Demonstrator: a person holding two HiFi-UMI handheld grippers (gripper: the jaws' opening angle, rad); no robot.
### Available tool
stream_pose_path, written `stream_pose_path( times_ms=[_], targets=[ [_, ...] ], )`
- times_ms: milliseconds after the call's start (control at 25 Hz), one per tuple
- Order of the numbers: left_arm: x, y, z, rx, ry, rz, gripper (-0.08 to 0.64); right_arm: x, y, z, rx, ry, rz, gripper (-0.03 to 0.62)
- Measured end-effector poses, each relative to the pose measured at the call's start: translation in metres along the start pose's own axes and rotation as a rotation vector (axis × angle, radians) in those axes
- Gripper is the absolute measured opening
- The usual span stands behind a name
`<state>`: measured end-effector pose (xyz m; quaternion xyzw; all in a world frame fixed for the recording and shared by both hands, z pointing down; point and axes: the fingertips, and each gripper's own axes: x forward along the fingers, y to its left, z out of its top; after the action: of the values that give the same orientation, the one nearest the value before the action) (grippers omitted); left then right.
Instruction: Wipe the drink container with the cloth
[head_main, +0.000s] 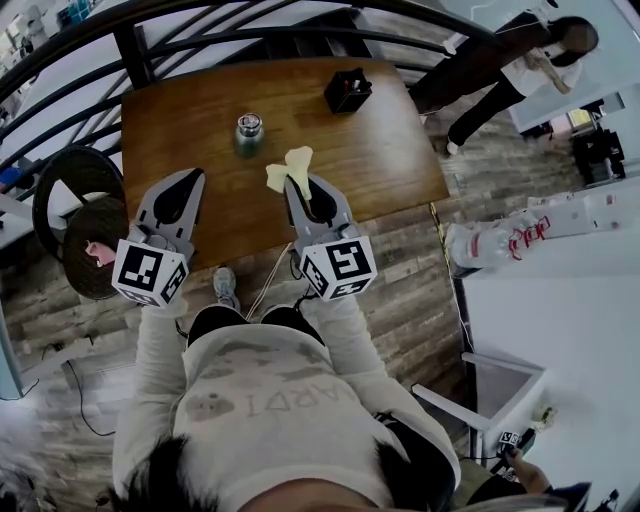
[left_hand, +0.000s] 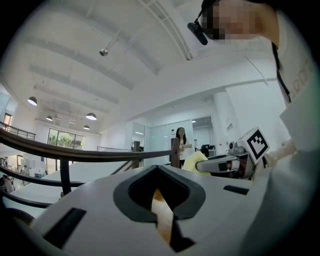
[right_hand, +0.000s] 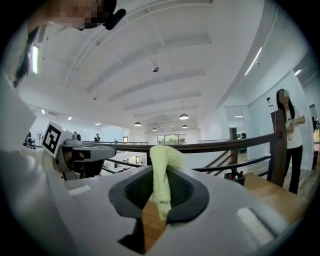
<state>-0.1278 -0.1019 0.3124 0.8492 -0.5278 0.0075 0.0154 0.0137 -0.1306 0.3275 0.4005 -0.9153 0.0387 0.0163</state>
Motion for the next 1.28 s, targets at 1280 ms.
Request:
stream_pose_path(
  times_ms=[1280],
  targets=[
    [-0.034, -0.045, 0.031, 0.012, -0.074, 0.023, 0.002, -0.064, 0.003, 0.04, -0.026, -0.119, -0.032, 0.063]
  ],
)
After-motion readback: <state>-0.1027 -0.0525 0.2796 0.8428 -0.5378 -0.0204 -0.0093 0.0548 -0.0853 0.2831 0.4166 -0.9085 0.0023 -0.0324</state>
